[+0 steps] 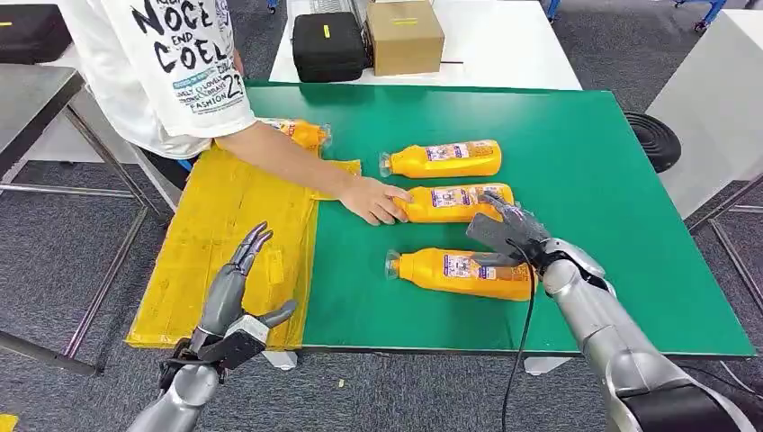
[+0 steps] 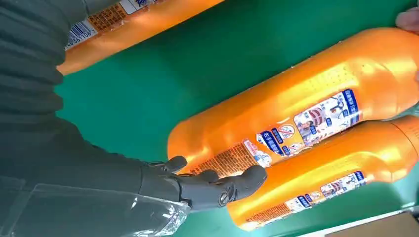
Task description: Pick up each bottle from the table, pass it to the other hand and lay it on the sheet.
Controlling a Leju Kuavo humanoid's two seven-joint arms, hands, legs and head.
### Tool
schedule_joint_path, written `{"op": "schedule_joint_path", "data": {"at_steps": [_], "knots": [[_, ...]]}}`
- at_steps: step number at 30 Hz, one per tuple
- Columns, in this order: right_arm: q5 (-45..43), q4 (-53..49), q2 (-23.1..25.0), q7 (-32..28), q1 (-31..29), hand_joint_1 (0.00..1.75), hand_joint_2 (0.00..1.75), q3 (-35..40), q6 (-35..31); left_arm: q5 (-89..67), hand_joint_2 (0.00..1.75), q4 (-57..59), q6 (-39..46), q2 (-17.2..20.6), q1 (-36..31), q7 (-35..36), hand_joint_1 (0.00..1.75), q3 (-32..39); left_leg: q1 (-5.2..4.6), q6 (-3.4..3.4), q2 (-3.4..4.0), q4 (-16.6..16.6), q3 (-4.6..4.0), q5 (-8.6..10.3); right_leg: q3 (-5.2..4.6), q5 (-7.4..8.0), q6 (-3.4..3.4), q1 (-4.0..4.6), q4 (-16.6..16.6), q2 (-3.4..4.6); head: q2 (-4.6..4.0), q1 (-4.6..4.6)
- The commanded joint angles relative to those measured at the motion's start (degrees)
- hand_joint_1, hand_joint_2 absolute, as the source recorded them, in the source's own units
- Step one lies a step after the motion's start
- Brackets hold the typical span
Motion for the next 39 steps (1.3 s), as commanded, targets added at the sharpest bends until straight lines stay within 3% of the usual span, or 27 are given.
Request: {"op": "schedule_joint_path", "data": {"at_steps": [1,7,17,21,39], "knots": [[-2.94,-10.26,-0.55,0.07,6.2,0.0,1.75,0.58,-1.58,-0.75,1.75,0.2,1.23,0.04,1.7,1.15,0.0,1.26,0.03,-0.02,0.05,-0.08,0.26,-0.07,0.28,-0.05,-0.14,0.06,-0.12,-0.02,0.0,0.0],[-3.17,-24.79,-0.68,2.5,14.2,0.0,1.75,0.44,-1.7,-2.72,1.75,-4.59,2.7,-0.04,5.75,1.52,0.0,2.04,0.04,-0.05,0.25,-0.08,0.48,-0.26,0.45,-0.19,-0.26,0.09,-0.11,0.12,0.0,0.0],[0.92,-44.24,5.36,3.74,23.45,0.0,1.75,0.14,-6.21,-5.61,1.75,-11.06,3.34,-2.16,10.05,2.92,0.0,5.51,0.03,-0.05,0.24,-0.02,0.13,-0.19,0.06,-0.11,-0.16,0.06,-0.01,0.15,0.0,0.0],[1.97,-45.11,7.7,5.69,20.51,0.0,1.75,1.8,-5.08,-6.32,1.75,-12.22,2.64,-3.03,9.1,4.49,0.0,5.87,0.01,-0.04,0.2,0.01,0.02,-0.15,-0.05,-0.1,-0.14,0.03,0.03,0.11,0.0,-0.02],[2.65,-43.16,8.82,7.3,24.18,0.0,1.75,0.82,-3.7,-6.91,1.75,-14.3,0.79,-3.79,11.7,5.46,0.0,6.97,0.04,-0.04,0.15,-0.04,0.07,-0.13,0.03,-0.08,-0.14,0.06,-0.05,0.06,0.0,-0.02]]}}
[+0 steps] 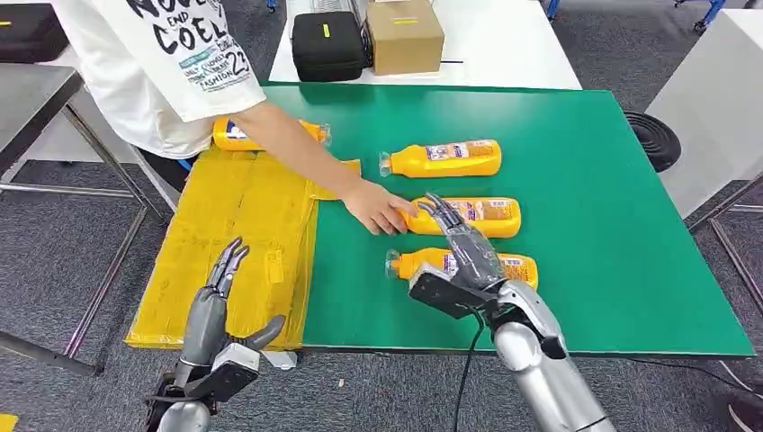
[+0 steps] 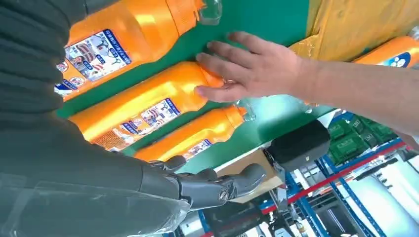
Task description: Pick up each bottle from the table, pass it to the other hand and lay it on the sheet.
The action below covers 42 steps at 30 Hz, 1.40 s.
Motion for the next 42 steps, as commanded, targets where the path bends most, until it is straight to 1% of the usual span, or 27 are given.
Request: {"op": "schedule_joint_path", "data": {"at_steps": [1,4,6,9,10,11,14,15,16,17,19,20,22,23,26,29,31,32,34,35,37,38,42], "knots": [[0.58,1.97,0.94,2.12,0.68,0.0,1.75,-0.69,1.57,-0.22,1.75,0.72,-1.82,-0.95,-0.04,0.72,0.0,2.1,0.01,-0.01,0.05,-0.04,0.12,-0.03,0.12,-0.02,-0.09,0.03,-0.05,0.0,0.0,0.0],[1.2,3.8,0.98,2.57,1.73,0.0,1.75,-1.77,1.48,-0.68,1.75,0.58,-2.11,-1.02,0.59,1.03,0.0,1.9,0.04,-0.02,0.08,-0.06,0.34,-0.1,0.35,-0.08,-0.16,0.07,-0.11,-0.01,0.0,0.0],[2.06,4.5,1.27,2.84,2.08,0.0,1.75,-2.28,1.59,-1.13,1.75,-0.37,-1.93,-1.05,1.56,1.36,0.0,1.84,0.02,-0.01,0.06,-0.04,0.16,-0.05,0.17,-0.03,-0.09,0.04,-0.08,0.01,0.0,0.0],[2.99,4.61,1.44,3.63,2.29,0.0,1.75,-3.0,1.79,-1.26,1.75,-1.16,-2.06,-1.28,2.14,2.09,0.0,2.29,0.02,-0.01,0.17,-0.06,0.35,-0.14,0.33,-0.08,-0.15,0.05,-0.1,0.09,0.0,0.0],[3.35,4.53,1.51,4.02,2.51,0.0,1.75,-3.44,1.83,-1.32,1.75,-1.33,-2.19,-1.42,2.37,2.3,0.0,2.56,0.02,-0.01,0.09,-0.03,0.15,-0.07,0.15,-0.03,-0.1,0.04,-0.06,0.04,0.0,0.0],[3.7,4.66,1.27,4.48,2.73,0.0,1.75,-3.62,1.81,-1.31,1.75,-1.27,-2.24,-1.4,2.5,2.34,0.0,2.61,0.02,-0.02,0.14,-0.04,0.33,-0.14,0.32,-0.09,-0.17,0.06,-0.08,0.06,0.0,-0.02],[4.5,3.96,0.76,4.98,5.14,0.0,1.75,-5.07,1.09,-1.18,1.75,-1.26,-2.32,-1.35,3.41,2.15,0.0,2.83,0.02,-0.01,0.02,-0.04,0.07,-0.04,0.08,-0.02,-0.08,0.04,-0.07,-0.02,0.0,0.0],[4.5,3.96,0.76,4.98,5.14,0.0,1.75,-5.07,1.09,-1.18,1.75,-1.26,-2.32,-1.35,3.41,2.15,0.0,2.83,0.02,-0.02,0.07,-0.07,0.26,-0.11,0.26,-0.08,-0.15,0.05,-0.11,-0.01,0.0,-0.02],[4.5,3.96,0.76,4.98,5.14,0.0,1.75,-5.07,1.09,-1.18,1.75,-1.26,-2.32,-1.35,3.41,2.15,0.0,2.83,0.03,-0.01,0.01,-0.05,0.12,-0.05,0.13,-0.04,-0.1,0.05,-0.1,-0.04,0.0,0.0],[4.5,3.96,0.76,4.98,5.14,0.0,1.75,-5.07,1.09,-1.18,1.75,-1.26,-2.32,-1.35,3.41,2.15,0.0,2.83,0.04,-0.02,0.07,-0.07,0.29,-0.12,0.3,-0.09,-0.16,0.07,-0.13,-0.02,0.0,0.0],[4.5,3.96,0.76,4.98,5.14,0.0,1.75,-5.07,1.09,-1.18,1.75,-1.26,-2.32,-1.35,3.41,2.15,0.0,2.83,0.01,-0.01,0.08,-0.04,0.13,-0.08,0.12,-0.05,-0.1,0.03,-0.06,0.02,0.0,0.0],[4.5,3.96,0.76,4.98,5.14,0.0,1.75,-5.07,1.09,-1.18,1.75,-1.26,-2.32,-1.35,3.41,2.15,0.0,2.83,0.02,-0.02,0.14,-0.03,0.26,-0.14,0.24,-0.09,-0.16,0.06,-0.08,0.06,0.0,0.0],[4.9,3.87,0.79,5.34,5.33,0.0,1.75,-5.23,0.96,-1.15,1.75,-1.19,-2.44,-1.37,3.36,2.06,0.0,2.82,0.02,-0.01,0.06,-0.03,0.07,-0.05,0.06,-0.03,-0.09,0.04,-0.06,0.01,0.0,0.0],[4.95,3.99,0.6,5.44,5.54,0.0,1.75,-5.42,0.91,-1.13,1.75,-1.15,-2.51,-1.37,3.39,2.04,0.0,2.79,0.03,-0.02,0.12,-0.04,0.26,-0.13,0.25,-0.08,-0.16,0.06,-0.09,0.03,0.0,0.0],[5.74,3.97,-0.04,6.43,7.11,0.0,1.75,-6.61,0.37,-0.95,1.75,-0.96,-3.1,-1.11,3.39,1.96,0.0,2.74,0.03,-0.01,0.0,-0.05,0.09,-0.04,0.11,-0.03,-0.09,0.05,-0.1,-0.06,0.0,0.0],[8.48,2.91,-0.22,8.35,8.78,0.0,1.75,-8.55,-1.37,-0.94,1.75,-1.45,-3.66,-1.46,3.68,2.1,0.0,3.2,0.03,-0.01,0.0,-0.07,0.26,-0.11,0.3,-0.1,-0.15,0.07,-0.13,-0.09,0.0,0.0],[9.21,1.8,-0.22,9.2,9.99,0.0,1.75,-9.68,-1.43,-1.01,1.75,-1.77,-3.96,-1.39,3.93,2.24,0.0,3.21,0.01,-0.01,0.01,-0.05,0.14,-0.07,0.15,-0.06,-0.11,0.03,-0.09,-0.05,0.0,0.0],[9.61,1.15,-0.08,9.72,10.58,0.0,1.75,-10.08,-1.26,-1.01,1.75,-1.83,-4.06,-1.33,3.99,2.29,0.0,3.2,0.02,-0.02,0.02,-0.05,0.27,-0.14,0.28,-0.12,-0.15,0.05,-0.1,-0.06,0.0,-0.02],[10.01,0.04,-0.06,10.18,12.44,0.0,1.75,-10.95,-1.34,-0.97,1.75,-2.04,-4.09,-1.16,4.37,2.31,0.0,3.2,0.01,-0.01,-0.01,-0.03,0.05,-0.05,0.06,-0.05,-0.08,0.03,-0.07,-0.06,0.0,0.0],[10.44,-0.71,0.05,10.68,13.28,0.0,1.75,-11.61,-1.17,-0.81,1.75,-2.26,-4.26,-1.09,4.54,2.31,0.0,3.18,0.02,-0.02,-0.04,-0.04,0.24,-0.14,0.28,-0.14,-0.15,0.05,-0.09,-0.12,0.0,0.0],[10.73,-0.66,0.24,10.98,13.65,0.0,1.75,-12.39,-0.89,-0.65,1.75,-2.2,-4.5,-1.09,4.47,2.29,0.0,3.21,0.01,-0.01,-0.04,-0.03,0.06,-0.07,0.08,-0.07,-0.1,0.03,-0.07,-0.09,0.0,0.0],[10.93,-0.26,0.41,11.25,13.56,0.0,1.75,-12.78,-0.74,-0.62,1.75,-1.96,-4.64,-1.2,4.28,2.31,0.0,3.12,0.02,-0.02,0.01,-0.03,0.22,-0.14,0.23,-0.13,-0.15,0.05,-0.08,-0.07,0.0,0.0],[11.47,1.1,1.21,12.01,12.98,0.0,1.75,-14.23,-0.2,-0.56,1.75,-1.03,-4.58,-1.1,3.79,2.32,0.0,2.63,0.02,-0.05,0.04,-0.02,0.08,-0.11,0.08,-0.05,-0.11,0.05,-0.07,-0.01,0.0,0.0]]}}
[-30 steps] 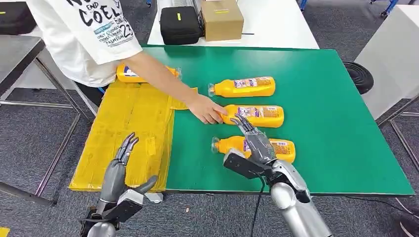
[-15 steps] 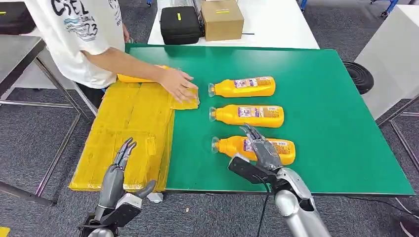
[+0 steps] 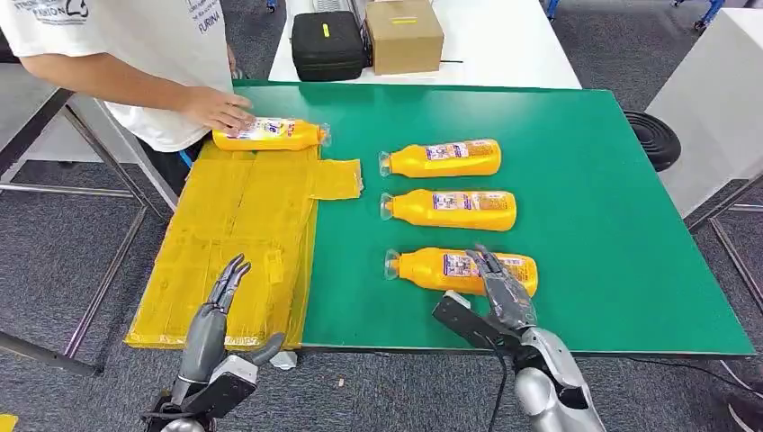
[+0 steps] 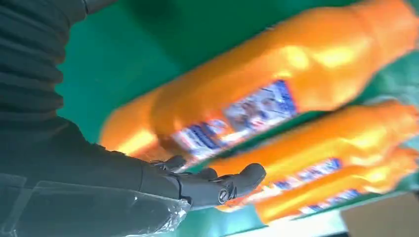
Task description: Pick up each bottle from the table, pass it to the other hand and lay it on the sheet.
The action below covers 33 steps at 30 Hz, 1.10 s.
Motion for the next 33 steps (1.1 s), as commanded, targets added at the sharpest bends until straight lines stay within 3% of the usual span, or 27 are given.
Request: {"op": "schedule_joint_path", "data": {"at_steps": [1,7,33], "knots": [[0.89,1.58,1.01,1.49,0.47,0.0,1.75,-4.53,1.0,0.16,1.75,1.9,-0.49,-0.22,-1.06,0.31,0.0,0.79,0.02,-0.01,0.03,-0.02,0.15,-0.05,0.17,-0.04,-0.11,0.05,-0.04,-0.02,0.0,0.0],[0.34,7.96,0.32,1.64,-2.97,0.0,1.75,-7.59,1.56,1.25,1.75,3.52,-1.21,-0.56,-2.66,0.35,0.0,0.84,0.01,0.0,0.04,-0.08,0.32,-0.04,0.34,-0.03,-0.14,0.04,-0.13,-0.03,0.0,0.0],[2.15,8.57,0.53,-0.04,-7.51,0.0,1.75,-7.15,0.73,2.4,1.75,4.99,-1.06,-0.7,-3.64,-0.41,0.0,1.53,0.01,-0.01,0.09,-0.05,0.19,-0.03,0.18,-0.01,-0.1,0.03,-0.06,0.04,0.0,0.0]]}}
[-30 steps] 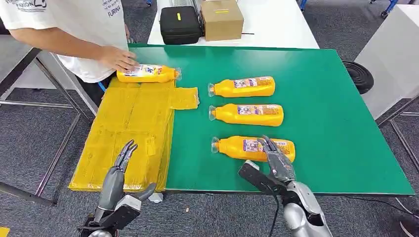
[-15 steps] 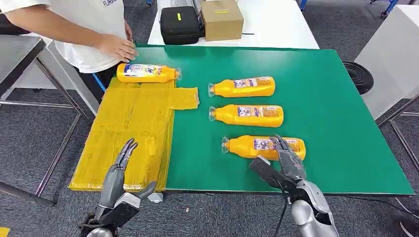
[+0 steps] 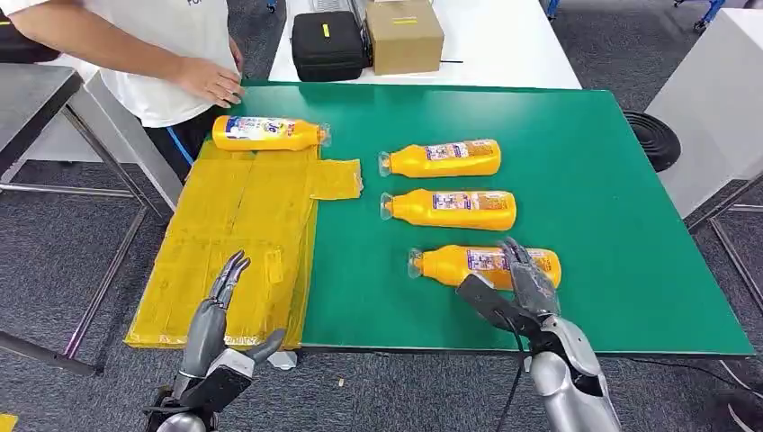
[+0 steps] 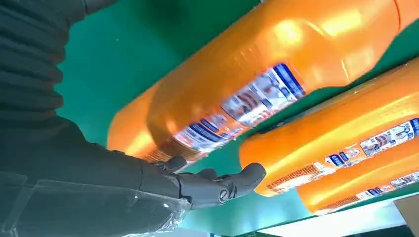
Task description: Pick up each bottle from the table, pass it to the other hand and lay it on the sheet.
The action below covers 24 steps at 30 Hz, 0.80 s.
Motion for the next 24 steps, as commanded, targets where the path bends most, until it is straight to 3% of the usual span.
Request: {"op": "schedule_joint_path", "data": {"at_steps": [1,18,24], "knots": [[0.23,3.75,0.02,-1.13,-2.91,0.0,1.75,-0.52,-0.15,0.48,1.75,4.56,-0.32,-0.53,-2.52,-0.36,0.0,1.45,0.01,-0.02,0.13,-0.06,0.28,-0.08,0.26,-0.05,-0.15,0.04,-0.08,0.06,0.0,0.0],[0.95,1.09,-2.1,-0.95,-3.04,0.0,1.75,1.47,0.31,0.75,1.75,4.62,-0.45,-0.38,-2.29,-0.75,0.0,0.64,-0.01,-0.01,0.07,-0.04,0.1,-0.03,0.1,-0.02,-0.09,0.01,-0.04,0.02,0.0,0.02],[-0.07,4.98,-5.27,0.57,-4.95,0.0,1.75,1.7,2.57,1.34,1.75,5.29,-1.52,-0.38,-3.22,-0.37,0.0,-0.37,-0.01,0.0,0.07,-0.04,0.14,-0.04,0.15,-0.02,-0.09,0.01,-0.05,0.01,0.0,0.0]]}}
